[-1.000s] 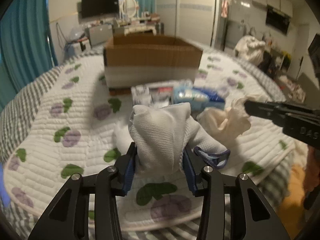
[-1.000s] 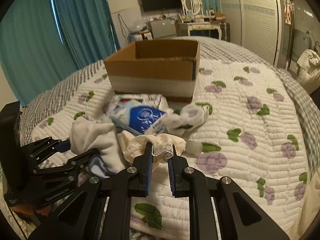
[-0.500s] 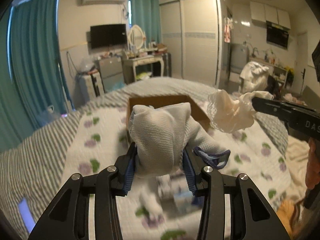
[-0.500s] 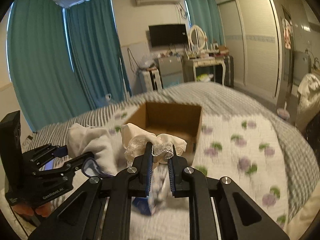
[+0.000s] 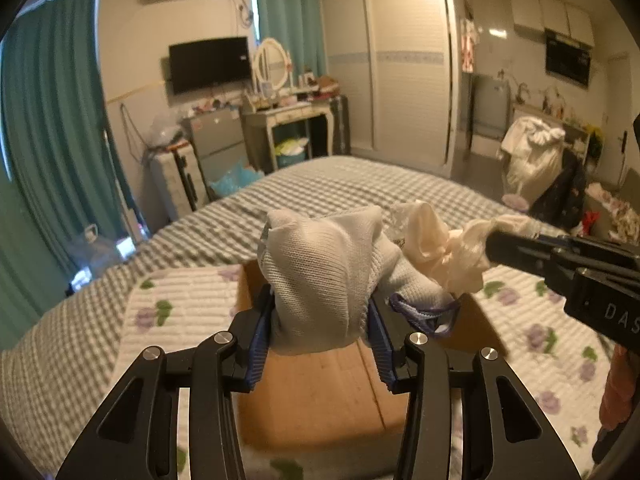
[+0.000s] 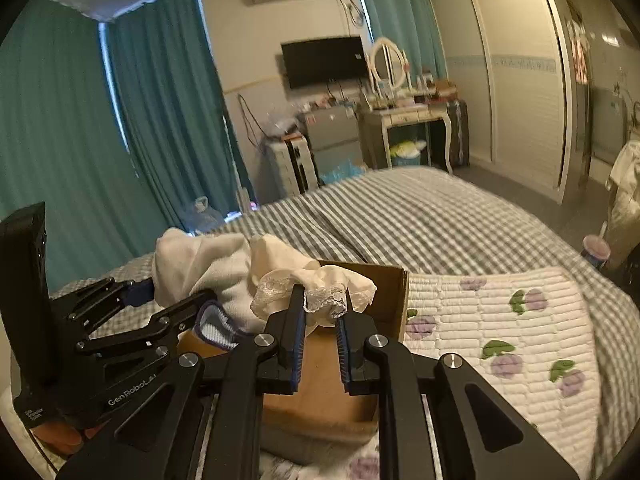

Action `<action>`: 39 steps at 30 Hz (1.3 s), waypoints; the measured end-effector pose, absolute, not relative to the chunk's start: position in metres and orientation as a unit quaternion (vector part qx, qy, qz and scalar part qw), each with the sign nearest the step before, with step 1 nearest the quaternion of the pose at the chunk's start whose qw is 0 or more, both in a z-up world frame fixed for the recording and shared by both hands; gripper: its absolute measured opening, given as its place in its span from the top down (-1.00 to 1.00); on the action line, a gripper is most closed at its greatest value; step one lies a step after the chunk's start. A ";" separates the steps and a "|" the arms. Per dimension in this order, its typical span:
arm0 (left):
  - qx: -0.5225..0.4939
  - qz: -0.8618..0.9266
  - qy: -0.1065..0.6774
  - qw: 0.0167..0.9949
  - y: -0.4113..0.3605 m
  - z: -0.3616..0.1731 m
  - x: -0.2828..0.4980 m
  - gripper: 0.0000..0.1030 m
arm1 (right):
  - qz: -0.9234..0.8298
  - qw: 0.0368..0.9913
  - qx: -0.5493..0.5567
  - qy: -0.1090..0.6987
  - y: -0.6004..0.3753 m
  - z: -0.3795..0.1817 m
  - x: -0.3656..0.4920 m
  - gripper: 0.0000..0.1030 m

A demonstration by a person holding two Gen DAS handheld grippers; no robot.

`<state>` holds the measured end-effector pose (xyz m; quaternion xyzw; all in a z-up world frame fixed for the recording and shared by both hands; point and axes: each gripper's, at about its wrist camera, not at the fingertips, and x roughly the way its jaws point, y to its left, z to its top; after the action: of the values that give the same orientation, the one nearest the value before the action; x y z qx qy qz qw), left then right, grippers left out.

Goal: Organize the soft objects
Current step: 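Carry the sock and cloth into the cardboard box and open both tools, then withdraw both tools from the box back toward the remaining items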

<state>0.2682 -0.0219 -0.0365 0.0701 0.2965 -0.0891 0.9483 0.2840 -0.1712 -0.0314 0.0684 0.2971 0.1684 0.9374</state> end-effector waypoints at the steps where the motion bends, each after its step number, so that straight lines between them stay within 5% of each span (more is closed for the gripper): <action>1: 0.071 -0.088 0.302 0.946 -0.023 -0.046 0.280 0.10 | 0.167 0.936 0.073 0.302 -0.173 -0.040 0.293 0.74; 10: 0.091 -0.094 0.335 0.933 -0.031 -0.087 0.302 -0.16 | 0.157 0.925 0.086 0.335 -0.184 -0.091 0.332 0.66; 12: 0.089 -0.083 0.335 0.934 -0.031 -0.085 0.301 -0.42 | 0.146 0.926 0.090 0.338 -0.186 -0.092 0.334 0.41; 14: 0.089 -0.075 0.318 0.941 -0.030 -0.077 0.293 -0.67 | 0.134 0.928 0.099 0.334 -0.191 -0.088 0.330 -0.18; 21: 0.075 -0.045 0.292 0.953 -0.011 -0.019 0.259 -0.69 | 0.123 0.943 0.088 0.296 -0.196 -0.026 0.282 -0.30; 27: 0.073 -0.037 0.218 0.972 0.006 0.066 0.179 -0.71 | 0.088 0.960 0.049 0.263 -0.193 0.063 0.199 -0.77; 28: 0.070 -0.038 0.212 0.974 0.010 0.074 0.168 -0.94 | 0.087 0.962 0.043 0.257 -0.190 0.075 0.184 -0.85; 30: 0.060 -0.042 0.197 0.978 0.021 0.091 0.136 -1.00 | 0.080 0.966 0.033 0.244 -0.186 0.093 0.152 -1.00; 39: 0.090 -0.033 0.211 0.973 0.040 0.061 0.057 -1.00 | 0.063 0.963 -0.004 0.262 -0.155 0.061 0.063 -1.00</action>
<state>0.0573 0.0403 0.0609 0.0899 0.2110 -0.0327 0.9728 0.0627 -0.1552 0.0610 -0.0041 0.2623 0.0625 0.9629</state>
